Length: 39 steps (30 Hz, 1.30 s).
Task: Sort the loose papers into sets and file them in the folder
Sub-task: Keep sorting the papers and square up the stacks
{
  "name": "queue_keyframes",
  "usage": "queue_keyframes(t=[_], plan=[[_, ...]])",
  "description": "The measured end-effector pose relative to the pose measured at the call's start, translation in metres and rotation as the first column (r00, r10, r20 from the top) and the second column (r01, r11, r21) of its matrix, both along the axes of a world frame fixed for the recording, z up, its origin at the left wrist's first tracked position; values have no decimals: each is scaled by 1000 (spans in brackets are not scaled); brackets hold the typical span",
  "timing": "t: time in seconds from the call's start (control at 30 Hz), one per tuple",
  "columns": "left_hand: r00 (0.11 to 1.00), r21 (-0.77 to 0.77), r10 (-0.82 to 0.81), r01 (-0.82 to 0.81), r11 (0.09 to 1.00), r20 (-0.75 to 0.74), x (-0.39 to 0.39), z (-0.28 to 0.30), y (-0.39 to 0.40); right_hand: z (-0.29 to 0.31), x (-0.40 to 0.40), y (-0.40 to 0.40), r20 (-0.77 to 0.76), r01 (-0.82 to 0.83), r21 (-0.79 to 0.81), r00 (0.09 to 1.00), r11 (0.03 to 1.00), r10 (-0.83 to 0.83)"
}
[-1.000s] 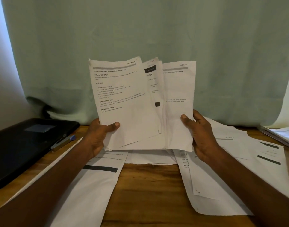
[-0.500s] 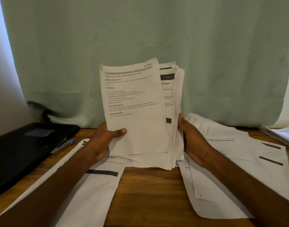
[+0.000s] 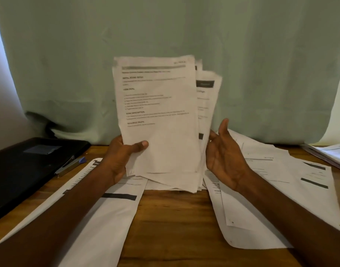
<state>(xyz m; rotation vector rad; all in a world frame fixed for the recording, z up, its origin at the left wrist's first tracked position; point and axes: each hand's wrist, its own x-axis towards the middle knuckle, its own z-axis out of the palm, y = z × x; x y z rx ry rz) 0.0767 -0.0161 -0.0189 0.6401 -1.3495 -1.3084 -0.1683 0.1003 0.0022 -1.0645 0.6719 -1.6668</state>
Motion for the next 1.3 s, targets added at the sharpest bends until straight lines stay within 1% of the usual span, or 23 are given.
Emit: queue_keyframes(t=[0.07,0.1,0.17,0.3,0.37,0.47,0.53,0.57,0.6,0.63,0.67,0.7,0.73,0.77,0.8,0.87,0.9,0.97,1.0,1.1,1.2,1.23,1.3], plan=[[1000,-56,18,-17,998,13,1,3,1,1,2,-2,-175,109,-33,978,993,-113],[999,-86,13,-10,996,38,1,5,2,0,4,-3,-280,218,-73,932,973,-230],[996,-108,-34,42,993,80,-1,6,8,-2,8,-3,-368,360,-137,846,923,-385],[977,-126,-158,176,976,141,-7,3,18,-7,15,0,-428,373,-191,801,908,-418],[979,-127,-155,172,977,132,-8,1,19,-7,18,1,-458,375,-187,784,908,-418],[990,-133,-103,116,984,101,-10,0,16,-4,18,5,-448,345,-149,812,927,-374],[995,-119,-68,77,990,76,-10,-3,14,-2,14,7,-484,406,-137,768,903,-419],[997,-109,-55,61,992,62,-9,-3,12,1,11,7,-521,469,-142,714,872,-468],[998,-96,-47,52,994,47,-8,-4,12,2,5,8,-594,539,-155,619,828,-514],[999,-83,-41,43,996,33,-6,-5,10,3,-3,9,-703,589,-177,484,788,-520],[999,-69,-39,40,997,21,-6,-6,9,1,-13,11,-837,624,-197,295,756,-462],[999,-58,-39,40,998,13,-5,-7,7,-3,-24,13,-937,641,-207,87,739,-338],[999,-49,-35,35,998,5,-5,-8,6,-9,-34,18,-980,656,-187,-75,731,-184],[1000,-46,-26,26,999,-9,-4,-8,5,-13,-43,25,-983,678,-162,-174,717,-58],[1000,-51,-18,17,999,-19,-3,-8,4,-17,-51,32,-978,703,-127,-208,700,32],[999,-64,-41,39,997,-30,-4,-7,4,-26,-61,46,-968,737,-70,-214,672,133],[998,-72,-58,55,996,-37,-4,-7,5,-32,-63,50,-955,744,-76,-245,664,165],[996,-80,-77,73,994,-55,-7,-8,9,-47,-57,51,-939,755,-131,-302,643,164],[994,-85,-91,86,993,-57,-11,-10,11,-53,-50,50,-946,757,-146,-296,637,134],[988,-80,-127,120,990,-83,-21,-13,16,-64,-27,32,-975,736,-129,-217,664,51],[984,-60,-140,134,989,-108,-24,-9,17,-59,-13,17,-993,712,-98,-22,695,-117],[984,-61,-139,133,989,-107,-24,-7,17,-55,-13,15,-979,703,-163,-31,692,-200],[982,-53,-137,131,990,-130,-26,1,18,-45,-25,17,-908,663,-408,-225,628,-354]])
